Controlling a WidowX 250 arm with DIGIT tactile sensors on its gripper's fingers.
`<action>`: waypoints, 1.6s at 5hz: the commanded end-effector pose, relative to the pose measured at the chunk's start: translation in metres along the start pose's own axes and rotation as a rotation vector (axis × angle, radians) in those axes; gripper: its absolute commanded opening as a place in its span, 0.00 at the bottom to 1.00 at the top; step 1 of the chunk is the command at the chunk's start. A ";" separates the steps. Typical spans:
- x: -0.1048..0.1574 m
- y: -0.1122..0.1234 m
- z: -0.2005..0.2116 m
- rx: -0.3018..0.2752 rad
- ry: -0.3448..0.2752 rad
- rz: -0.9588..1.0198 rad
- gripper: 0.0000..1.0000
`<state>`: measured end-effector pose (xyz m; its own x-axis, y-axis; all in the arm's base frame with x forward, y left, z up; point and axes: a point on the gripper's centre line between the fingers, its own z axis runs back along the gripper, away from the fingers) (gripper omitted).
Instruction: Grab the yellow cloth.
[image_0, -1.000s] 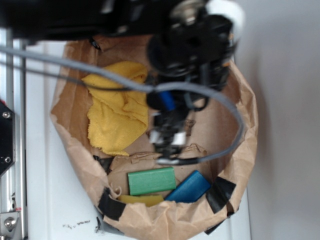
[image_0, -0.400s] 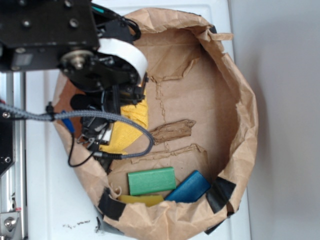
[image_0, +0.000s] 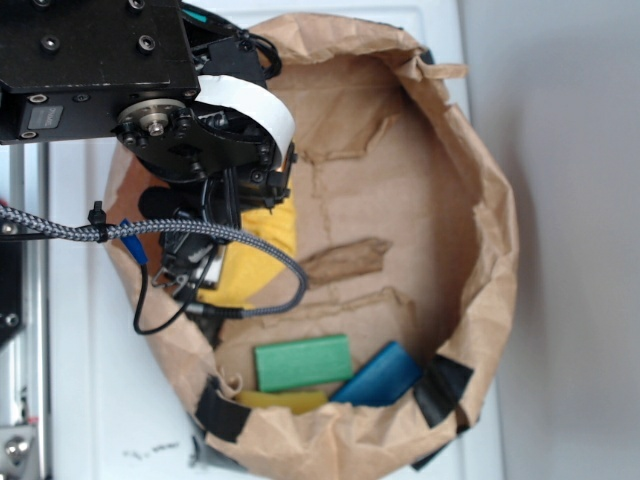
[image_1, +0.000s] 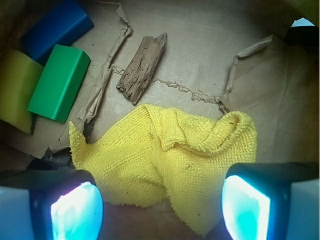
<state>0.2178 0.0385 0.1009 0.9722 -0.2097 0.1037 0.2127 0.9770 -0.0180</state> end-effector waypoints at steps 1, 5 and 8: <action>-0.004 0.001 -0.033 0.035 0.008 -0.032 1.00; 0.021 0.008 -0.078 0.099 -0.007 0.051 0.00; 0.031 -0.010 0.033 -0.076 -0.044 0.159 0.00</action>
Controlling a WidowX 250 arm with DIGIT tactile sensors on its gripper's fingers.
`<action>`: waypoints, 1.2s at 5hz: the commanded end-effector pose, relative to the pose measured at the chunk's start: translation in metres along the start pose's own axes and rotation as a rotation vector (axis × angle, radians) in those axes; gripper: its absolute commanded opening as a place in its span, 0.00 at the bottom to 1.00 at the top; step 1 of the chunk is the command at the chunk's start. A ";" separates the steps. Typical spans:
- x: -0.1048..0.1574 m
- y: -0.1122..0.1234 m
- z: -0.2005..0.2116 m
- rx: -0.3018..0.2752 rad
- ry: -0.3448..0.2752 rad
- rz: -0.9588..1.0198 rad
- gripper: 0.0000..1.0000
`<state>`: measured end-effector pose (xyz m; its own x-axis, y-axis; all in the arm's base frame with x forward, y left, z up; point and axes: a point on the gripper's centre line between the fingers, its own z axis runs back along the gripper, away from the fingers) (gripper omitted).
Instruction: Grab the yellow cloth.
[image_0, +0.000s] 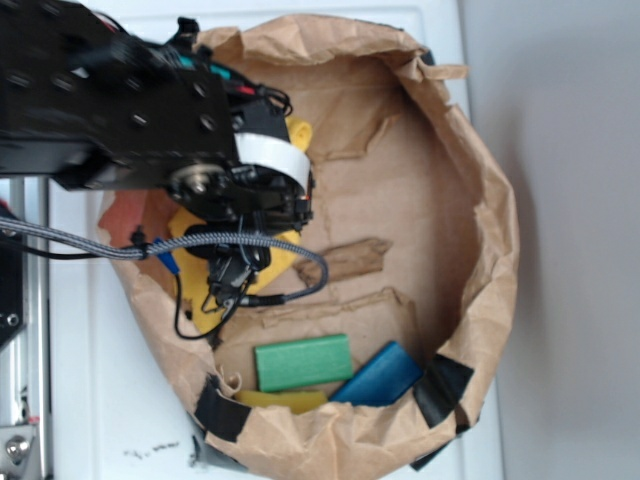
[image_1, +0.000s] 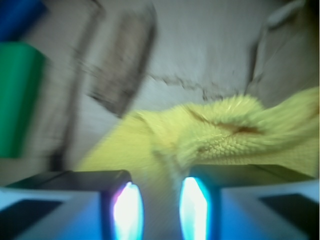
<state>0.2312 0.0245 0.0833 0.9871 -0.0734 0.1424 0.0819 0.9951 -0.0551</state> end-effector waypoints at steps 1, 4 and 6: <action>0.022 -0.003 0.068 -0.092 0.024 0.029 0.00; 0.007 0.010 0.024 0.007 0.043 -0.011 1.00; 0.011 0.020 -0.009 0.078 -0.012 -0.112 1.00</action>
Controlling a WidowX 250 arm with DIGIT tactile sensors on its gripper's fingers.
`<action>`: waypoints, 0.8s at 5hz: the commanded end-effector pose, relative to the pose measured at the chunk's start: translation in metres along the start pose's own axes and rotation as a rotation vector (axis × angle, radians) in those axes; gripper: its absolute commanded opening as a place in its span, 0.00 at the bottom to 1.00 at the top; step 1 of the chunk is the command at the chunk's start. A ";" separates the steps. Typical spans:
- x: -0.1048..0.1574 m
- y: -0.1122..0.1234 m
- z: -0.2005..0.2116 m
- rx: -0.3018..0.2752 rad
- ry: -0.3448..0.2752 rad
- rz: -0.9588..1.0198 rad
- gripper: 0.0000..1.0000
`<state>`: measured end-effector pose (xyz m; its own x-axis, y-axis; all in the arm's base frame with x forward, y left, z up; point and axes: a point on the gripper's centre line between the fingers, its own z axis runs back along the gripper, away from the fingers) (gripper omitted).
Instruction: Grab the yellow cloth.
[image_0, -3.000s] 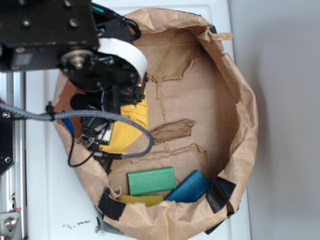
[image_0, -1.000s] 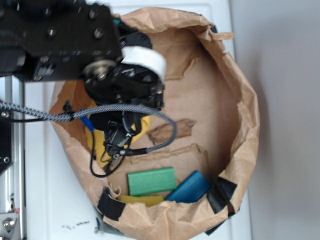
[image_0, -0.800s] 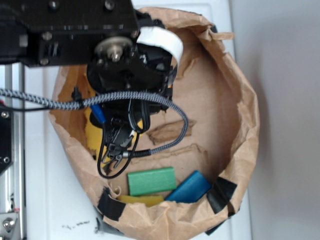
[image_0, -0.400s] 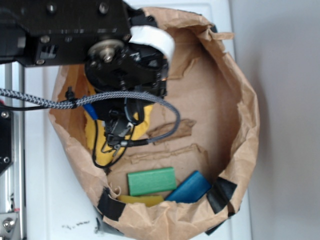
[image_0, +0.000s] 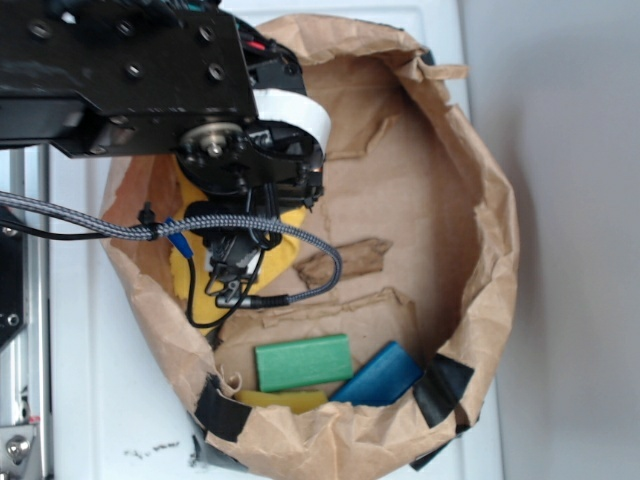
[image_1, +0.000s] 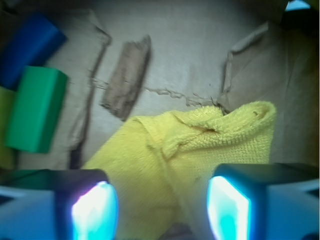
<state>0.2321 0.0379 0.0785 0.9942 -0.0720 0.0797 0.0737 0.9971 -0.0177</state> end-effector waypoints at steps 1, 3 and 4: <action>0.015 0.014 -0.010 0.052 -0.117 -0.147 1.00; 0.035 0.008 -0.028 0.037 -0.229 -0.180 1.00; 0.039 0.004 -0.040 0.072 -0.257 -0.175 1.00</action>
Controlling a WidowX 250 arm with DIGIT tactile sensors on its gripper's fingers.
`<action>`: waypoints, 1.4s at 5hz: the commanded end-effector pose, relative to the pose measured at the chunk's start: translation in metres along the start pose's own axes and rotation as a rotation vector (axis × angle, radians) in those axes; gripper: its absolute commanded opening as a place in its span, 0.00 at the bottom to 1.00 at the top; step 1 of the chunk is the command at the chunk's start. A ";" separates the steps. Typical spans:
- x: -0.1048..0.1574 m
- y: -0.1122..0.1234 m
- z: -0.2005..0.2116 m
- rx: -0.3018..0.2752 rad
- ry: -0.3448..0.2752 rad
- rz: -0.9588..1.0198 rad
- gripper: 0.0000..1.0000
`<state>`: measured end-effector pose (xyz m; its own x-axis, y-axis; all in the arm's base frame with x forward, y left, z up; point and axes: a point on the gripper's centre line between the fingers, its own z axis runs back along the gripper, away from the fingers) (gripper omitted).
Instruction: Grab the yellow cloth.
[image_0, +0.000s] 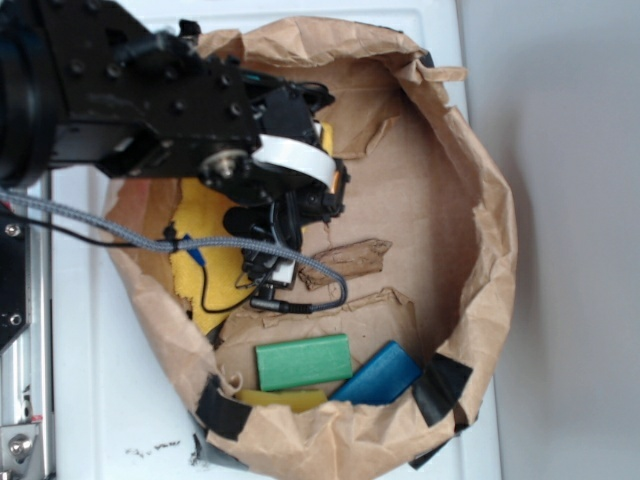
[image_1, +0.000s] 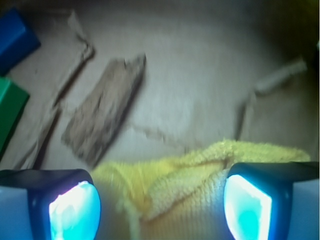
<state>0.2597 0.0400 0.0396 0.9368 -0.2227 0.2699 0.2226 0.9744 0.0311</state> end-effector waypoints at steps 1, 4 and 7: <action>0.013 0.000 0.001 0.048 -0.063 -0.015 1.00; 0.019 0.006 0.020 -0.030 -0.101 0.048 0.00; 0.022 0.003 0.061 -0.123 -0.110 0.102 0.00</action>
<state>0.2520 0.0271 0.0838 0.9415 -0.1236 0.3135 0.1781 0.9723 -0.1516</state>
